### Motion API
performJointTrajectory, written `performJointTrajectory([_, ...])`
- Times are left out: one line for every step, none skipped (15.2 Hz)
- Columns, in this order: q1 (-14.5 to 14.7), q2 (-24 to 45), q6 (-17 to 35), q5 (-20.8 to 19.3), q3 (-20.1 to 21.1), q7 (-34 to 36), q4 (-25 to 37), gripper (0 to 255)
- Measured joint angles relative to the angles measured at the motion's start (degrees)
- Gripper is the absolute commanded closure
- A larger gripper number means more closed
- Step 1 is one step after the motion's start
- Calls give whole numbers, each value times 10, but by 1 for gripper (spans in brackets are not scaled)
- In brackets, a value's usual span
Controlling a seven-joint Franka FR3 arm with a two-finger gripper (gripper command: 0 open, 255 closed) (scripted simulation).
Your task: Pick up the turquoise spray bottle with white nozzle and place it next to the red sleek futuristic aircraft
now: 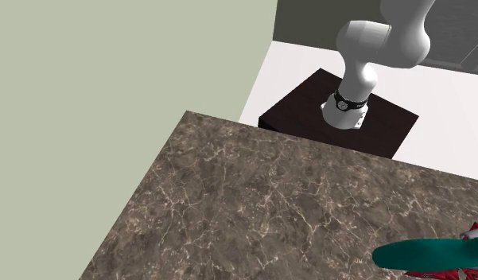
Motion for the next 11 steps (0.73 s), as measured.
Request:
performJointTrajectory([9,10,2,-4,3,11,6,255])
performJointTrajectory([21,24,-1,-9,8,26,20,255])
performJointTrajectory([33,39,-4,-14,11,38,36,255])
performJointTrajectory([45,55,-5,-21,14,51,51,255])
performJointTrajectory([57,70,-7,-26,17,63,66,255])
performJointTrajectory([72,91,-15,-34,18,75,93,255])
performJointTrajectory([83,103,-18,-38,20,84,105,255])
performJointTrajectory([93,110,-19,-41,22,95,112,255])
performJointTrajectory([98,117,-16,-43,23,100,115,255])
performJointTrajectory([97,116,-9,-42,23,101,107,255])
performJointTrajectory([97,115,-2,-42,23,104,99,255])
